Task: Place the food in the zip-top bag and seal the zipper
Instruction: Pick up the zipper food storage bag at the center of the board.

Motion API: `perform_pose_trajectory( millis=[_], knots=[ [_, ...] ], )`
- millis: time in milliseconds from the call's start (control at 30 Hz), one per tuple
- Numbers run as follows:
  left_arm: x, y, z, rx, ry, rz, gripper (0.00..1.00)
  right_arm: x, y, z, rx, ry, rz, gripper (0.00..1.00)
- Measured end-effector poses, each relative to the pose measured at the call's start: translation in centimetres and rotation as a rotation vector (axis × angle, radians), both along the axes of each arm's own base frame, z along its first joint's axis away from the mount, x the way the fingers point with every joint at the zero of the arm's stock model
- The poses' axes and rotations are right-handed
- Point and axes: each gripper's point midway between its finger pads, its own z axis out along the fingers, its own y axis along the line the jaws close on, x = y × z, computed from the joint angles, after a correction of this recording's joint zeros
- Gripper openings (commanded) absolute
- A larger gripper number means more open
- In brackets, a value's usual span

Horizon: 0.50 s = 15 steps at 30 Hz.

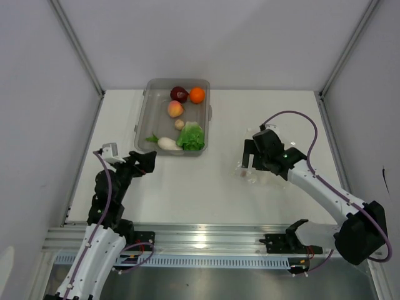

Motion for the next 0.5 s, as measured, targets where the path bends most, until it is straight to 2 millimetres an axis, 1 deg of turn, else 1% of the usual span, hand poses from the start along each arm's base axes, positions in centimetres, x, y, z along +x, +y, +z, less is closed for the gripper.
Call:
perform_pose_trajectory(
  millis=[133,200,300,367,433,500],
  knots=[
    [-0.8,0.9,-2.5,-0.087,0.163,0.079,1.0,1.2,0.4,-0.4,-0.025,0.025,-0.011,0.99],
    [-1.1,1.0,-3.5,-0.103,0.217,0.093,1.0,2.5,1.0,-0.1,-0.028,0.029,-0.016,0.99],
    [-1.5,0.8,-4.6,-0.121,0.283,0.09,1.0,5.2,1.9,0.8,-0.031,0.031,-0.035,0.99],
    [-1.8,0.2,-5.1,-0.133,0.313,0.062,0.99,7.2,2.3,1.2,-0.041,0.044,-0.062,0.99],
    [-2.0,-0.5,-5.3,-0.151,0.334,0.027,1.0,9.5,2.8,1.1,-0.052,0.052,-0.093,0.99],
    [-2.4,-1.4,-5.3,-0.171,0.349,-0.022,1.0,11.1,3.1,0.4,-0.066,0.076,-0.118,0.99]
  ],
)
